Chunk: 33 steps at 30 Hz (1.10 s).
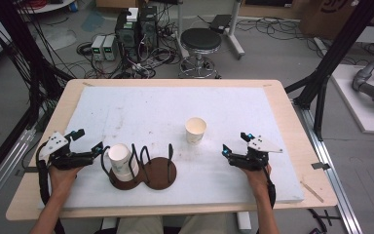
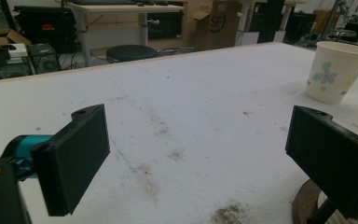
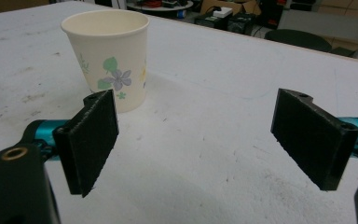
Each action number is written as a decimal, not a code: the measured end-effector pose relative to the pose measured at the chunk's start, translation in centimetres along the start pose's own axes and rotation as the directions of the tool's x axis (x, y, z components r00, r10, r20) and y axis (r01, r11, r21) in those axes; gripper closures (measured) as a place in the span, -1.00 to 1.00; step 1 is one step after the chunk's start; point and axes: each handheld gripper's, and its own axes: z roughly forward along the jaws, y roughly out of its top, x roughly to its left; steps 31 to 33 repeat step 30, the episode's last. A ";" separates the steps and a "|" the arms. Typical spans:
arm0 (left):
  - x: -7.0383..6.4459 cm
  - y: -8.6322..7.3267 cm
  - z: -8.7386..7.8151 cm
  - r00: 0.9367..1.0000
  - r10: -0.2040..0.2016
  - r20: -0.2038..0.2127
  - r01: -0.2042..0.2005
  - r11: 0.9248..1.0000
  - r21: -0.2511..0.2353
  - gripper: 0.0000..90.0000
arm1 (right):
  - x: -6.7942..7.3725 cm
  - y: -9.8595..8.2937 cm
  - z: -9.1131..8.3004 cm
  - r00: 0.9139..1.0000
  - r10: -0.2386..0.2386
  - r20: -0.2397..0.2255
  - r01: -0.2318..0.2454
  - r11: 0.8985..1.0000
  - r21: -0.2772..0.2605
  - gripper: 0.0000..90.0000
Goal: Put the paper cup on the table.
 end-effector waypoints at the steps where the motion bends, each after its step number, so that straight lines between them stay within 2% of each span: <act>1: 0.0 0.0 0.0 1.000 -0.001 0.001 0.001 1.000 0.000 -0.86 | 0.0 0.0 0.0 1.000 -0.003 -0.001 0.003 1.000 -0.001 -0.66; 14: -0.1 -0.1 0.0 1.000 0.001 0.002 -0.001 1.000 0.004 -0.86 | 0.3 -0.1 0.3 1.000 -0.010 -0.011 0.010 1.000 0.016 -0.66; 33: 0.0 0.0 -0.2 1.000 -0.006 0.002 0.006 1.000 -0.007 -0.86 | 0.3 -0.2 0.5 1.000 -0.012 -0.020 0.013 1.000 0.012 -0.66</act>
